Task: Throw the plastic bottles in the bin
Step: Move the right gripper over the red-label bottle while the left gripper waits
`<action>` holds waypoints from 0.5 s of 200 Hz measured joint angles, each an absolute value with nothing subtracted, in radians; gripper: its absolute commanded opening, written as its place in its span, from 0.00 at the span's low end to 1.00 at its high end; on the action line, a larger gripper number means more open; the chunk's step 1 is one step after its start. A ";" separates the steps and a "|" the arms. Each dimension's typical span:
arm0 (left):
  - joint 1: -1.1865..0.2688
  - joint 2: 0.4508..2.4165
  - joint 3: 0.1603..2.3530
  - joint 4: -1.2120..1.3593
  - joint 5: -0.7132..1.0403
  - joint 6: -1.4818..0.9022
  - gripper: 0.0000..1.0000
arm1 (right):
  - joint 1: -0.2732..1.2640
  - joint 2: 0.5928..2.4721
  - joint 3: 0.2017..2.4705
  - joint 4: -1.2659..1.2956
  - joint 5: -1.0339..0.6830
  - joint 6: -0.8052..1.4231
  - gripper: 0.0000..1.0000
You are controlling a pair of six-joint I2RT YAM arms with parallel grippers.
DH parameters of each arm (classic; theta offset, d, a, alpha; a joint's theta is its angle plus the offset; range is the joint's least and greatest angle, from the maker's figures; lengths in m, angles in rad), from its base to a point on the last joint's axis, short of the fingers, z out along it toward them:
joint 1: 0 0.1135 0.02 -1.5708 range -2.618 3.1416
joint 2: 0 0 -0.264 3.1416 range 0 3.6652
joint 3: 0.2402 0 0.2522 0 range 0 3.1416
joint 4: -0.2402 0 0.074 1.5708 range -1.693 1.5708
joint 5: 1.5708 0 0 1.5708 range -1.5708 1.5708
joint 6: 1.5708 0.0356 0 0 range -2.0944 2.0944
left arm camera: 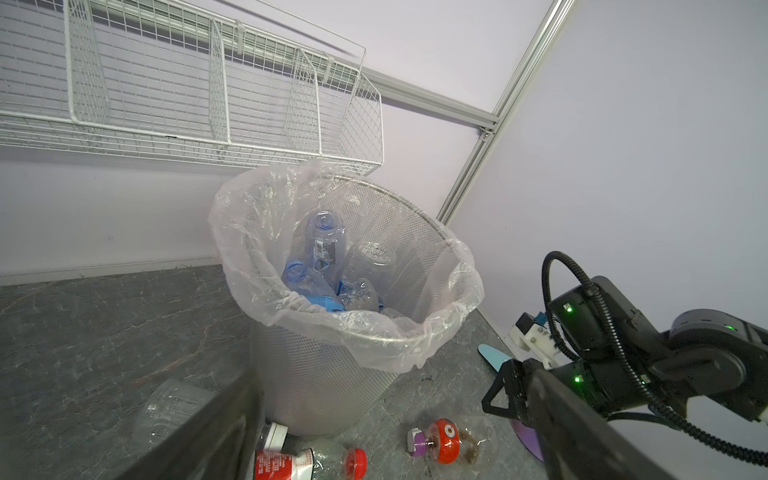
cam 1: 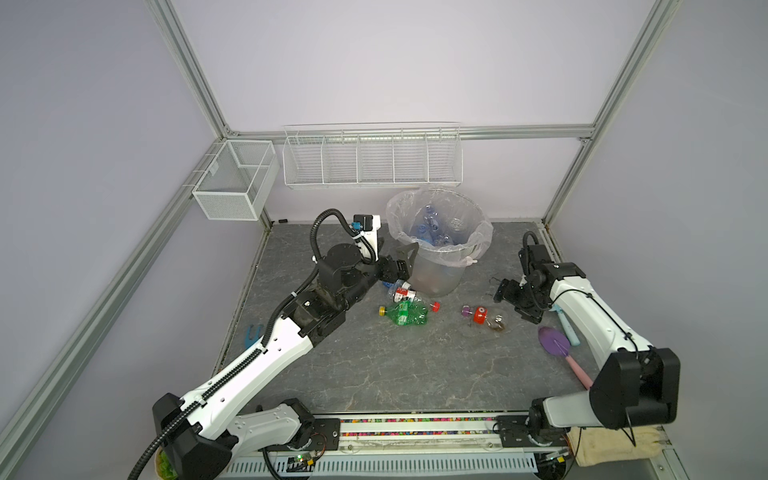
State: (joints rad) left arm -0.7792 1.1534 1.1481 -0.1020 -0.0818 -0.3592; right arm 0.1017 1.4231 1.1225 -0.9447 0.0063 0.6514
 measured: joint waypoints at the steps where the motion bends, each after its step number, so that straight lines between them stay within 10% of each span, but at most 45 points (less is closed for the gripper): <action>1: -0.779 1.153 1.148 -0.102 -0.082 -0.359 0.99 | 0.102 1.423 1.121 -0.944 0.006 0.651 0.89; 100: -0.779 1.147 1.121 -0.102 -0.090 -0.367 0.99 | 0.121 1.469 1.015 -0.847 -0.001 0.682 0.98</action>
